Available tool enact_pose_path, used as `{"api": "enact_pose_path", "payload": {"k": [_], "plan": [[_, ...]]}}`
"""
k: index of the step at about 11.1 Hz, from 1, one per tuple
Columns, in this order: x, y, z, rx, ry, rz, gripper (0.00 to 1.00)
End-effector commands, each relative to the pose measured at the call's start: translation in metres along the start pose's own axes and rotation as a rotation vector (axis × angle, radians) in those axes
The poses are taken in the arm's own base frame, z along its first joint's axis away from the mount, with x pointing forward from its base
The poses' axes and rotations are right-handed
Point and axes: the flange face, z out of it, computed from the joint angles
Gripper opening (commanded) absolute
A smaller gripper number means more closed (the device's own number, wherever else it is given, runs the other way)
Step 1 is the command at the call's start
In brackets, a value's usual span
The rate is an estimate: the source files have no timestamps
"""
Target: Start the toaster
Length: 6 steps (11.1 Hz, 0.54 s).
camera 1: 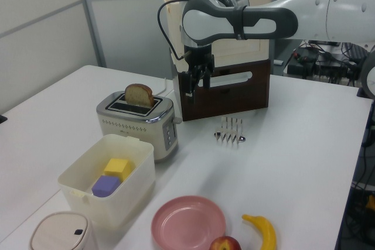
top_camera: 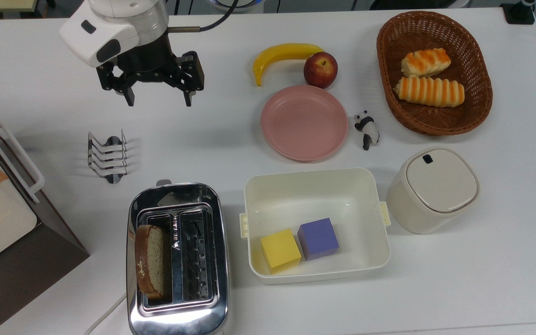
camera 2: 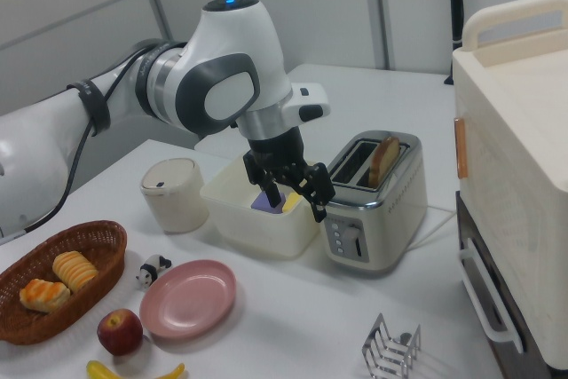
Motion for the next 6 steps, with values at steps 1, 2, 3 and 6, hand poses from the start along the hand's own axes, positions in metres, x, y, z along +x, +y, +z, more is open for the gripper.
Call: {"api": "enact_pose_path", "payload": {"k": [1, 2, 3, 6], "plan": [[-0.0125, 0.0058, -0.0078, -0.01, -0.021, -0.022, 1.0], [-0.013, 0.008, -0.0076, -0.012, -0.023, -0.02, 1.0], [-0.0143, 0.0079, -0.006, -0.011, -0.035, -0.02, 1.0], [-0.0147, 0.0067, -0.0062, -0.007, -0.039, -0.017, 1.0]]}}
